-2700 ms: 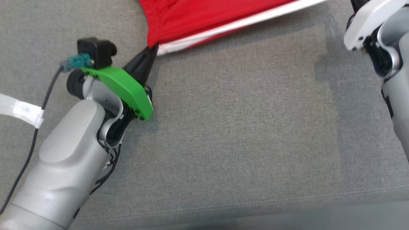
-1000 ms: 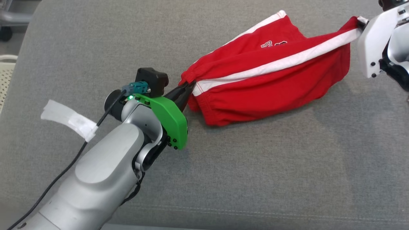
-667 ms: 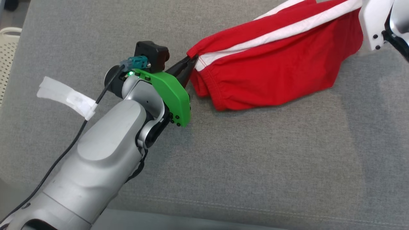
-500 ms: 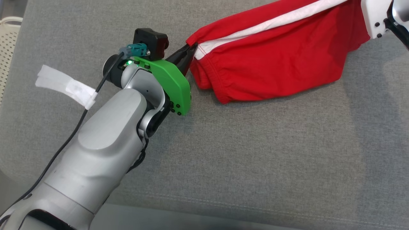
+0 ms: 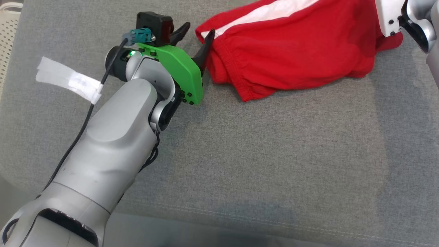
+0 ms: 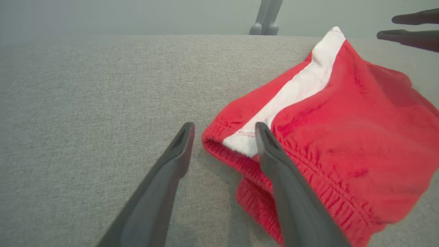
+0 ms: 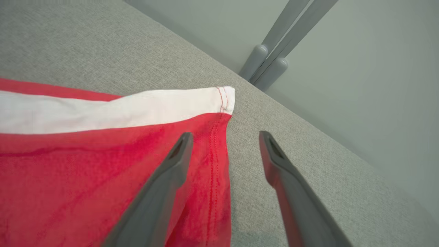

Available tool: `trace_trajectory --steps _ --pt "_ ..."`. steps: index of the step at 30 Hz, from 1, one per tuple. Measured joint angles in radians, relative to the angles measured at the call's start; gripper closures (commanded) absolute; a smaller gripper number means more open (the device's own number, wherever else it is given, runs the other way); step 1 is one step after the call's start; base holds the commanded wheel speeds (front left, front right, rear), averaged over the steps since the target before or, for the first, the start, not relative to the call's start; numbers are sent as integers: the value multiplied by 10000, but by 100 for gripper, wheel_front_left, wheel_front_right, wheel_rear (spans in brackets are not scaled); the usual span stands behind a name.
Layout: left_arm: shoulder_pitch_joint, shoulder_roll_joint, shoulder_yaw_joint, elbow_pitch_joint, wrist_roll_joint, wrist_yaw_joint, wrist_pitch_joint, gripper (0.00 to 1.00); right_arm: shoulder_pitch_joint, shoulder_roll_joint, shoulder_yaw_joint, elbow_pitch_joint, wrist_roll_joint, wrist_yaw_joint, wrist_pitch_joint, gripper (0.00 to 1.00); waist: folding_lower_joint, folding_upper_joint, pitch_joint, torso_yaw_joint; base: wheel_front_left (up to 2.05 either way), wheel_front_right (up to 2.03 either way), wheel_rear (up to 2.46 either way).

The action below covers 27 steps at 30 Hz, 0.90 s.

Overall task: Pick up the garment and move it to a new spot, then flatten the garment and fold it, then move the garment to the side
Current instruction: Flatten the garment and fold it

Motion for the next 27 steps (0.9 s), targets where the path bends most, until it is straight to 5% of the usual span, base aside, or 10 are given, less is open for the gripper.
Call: trace_trajectory --steps 14,19,27 --pt "873 167 1323 242 -541 589 -2441 0 706 314 -840 930 899 0 -2019 0 0 0 -894 -76 0 0 0" --pt "2196 435 2259 -961 -355 947 -2690 0 1647 295 -1369 1170 1198 0 -2972 0 0 0 -1539 -67 0 0 0" --pt "5755 713 3881 -4238 1486 1034 -2748 0 3216 374 -2337 1983 1551 0 -3963 0 0 0 -2663 3 0 0 0"
